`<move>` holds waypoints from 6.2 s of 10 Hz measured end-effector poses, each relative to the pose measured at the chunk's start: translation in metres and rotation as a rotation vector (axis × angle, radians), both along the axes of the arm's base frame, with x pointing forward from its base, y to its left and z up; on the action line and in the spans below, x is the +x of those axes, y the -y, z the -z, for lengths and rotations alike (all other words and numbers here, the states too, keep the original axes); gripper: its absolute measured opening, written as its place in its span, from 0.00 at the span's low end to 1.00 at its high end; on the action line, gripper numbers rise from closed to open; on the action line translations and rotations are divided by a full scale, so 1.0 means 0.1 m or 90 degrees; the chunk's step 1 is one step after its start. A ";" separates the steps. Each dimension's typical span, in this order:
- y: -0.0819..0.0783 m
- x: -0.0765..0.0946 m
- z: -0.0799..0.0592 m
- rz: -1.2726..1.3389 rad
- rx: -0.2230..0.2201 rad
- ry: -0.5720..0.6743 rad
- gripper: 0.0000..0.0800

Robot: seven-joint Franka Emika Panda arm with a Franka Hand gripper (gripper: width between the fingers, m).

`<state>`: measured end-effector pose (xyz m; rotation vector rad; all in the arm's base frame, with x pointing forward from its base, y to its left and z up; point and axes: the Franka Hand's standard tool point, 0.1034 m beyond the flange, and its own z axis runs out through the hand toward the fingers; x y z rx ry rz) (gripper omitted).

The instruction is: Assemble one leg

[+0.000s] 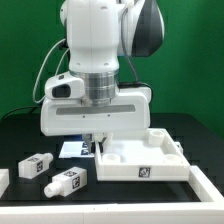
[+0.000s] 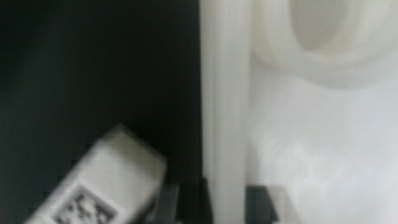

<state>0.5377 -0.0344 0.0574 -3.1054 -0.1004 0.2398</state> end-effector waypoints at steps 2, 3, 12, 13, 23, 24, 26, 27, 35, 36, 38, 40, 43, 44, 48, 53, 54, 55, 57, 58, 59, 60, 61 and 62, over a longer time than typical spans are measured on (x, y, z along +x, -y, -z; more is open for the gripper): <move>0.00 0.12 0.00 -0.013 0.001 0.008 0.06; 0.00 0.09 0.02 -0.013 0.002 0.003 0.06; -0.14 0.40 0.43 0.068 -0.016 0.023 0.06; -0.14 0.40 0.47 0.091 -0.025 0.047 0.06; -0.14 -0.01 0.10 0.046 -0.009 0.013 0.55; -0.25 -0.20 -0.07 0.049 -0.008 0.013 0.77; -0.32 -0.25 -0.09 0.046 -0.006 -0.003 0.81; -0.32 -0.23 -0.08 0.046 -0.007 -0.001 0.81; -0.71 -0.78 0.03 0.106 -0.063 -0.320 0.81; -0.73 -0.78 0.07 0.081 -0.059 -0.340 0.81; -1.03 -0.90 0.05 -0.036 -0.015 -0.324 0.81; -1.07 -0.96 0.07 -0.071 0.001 -0.324 0.81; -1.04 -0.97 0.08 -0.073 0.001 -0.328 0.81; -0.91 -1.00 0.10 -0.084 -0.019 -0.349 0.81; -0.88 -1.06 0.17 -0.125 -0.076 -0.382 0.81; -0.79 -1.12 0.11 -0.115 -0.117 -0.447 0.81; -0.81 -1.04 0.08 -0.104 -0.138 -0.482 0.81; -0.84 -0.99 0.14 -0.101 -0.143 -0.486 0.81; -0.84 -0.99 0.14 -0.102 -0.142 -0.484 0.81; -0.83 -1.01 0.17 -0.094 -0.136 -0.489 0.81; -0.76 -1.05 0.28 -0.075 -0.130 -0.504 0.81; -0.72 -1.11 0.37 -0.066 -0.132 -0.517 0.81; -0.72 -1.20 0.45 -0.063 -0.137 -0.531 0.81; -0.73 -1.23 0.47 -0.065 -0.139 -0.536 0.81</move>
Offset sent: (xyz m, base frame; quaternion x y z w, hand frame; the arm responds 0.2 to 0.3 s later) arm 0.0000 0.0000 0.0000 0.0000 0.0000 0.0000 1.0000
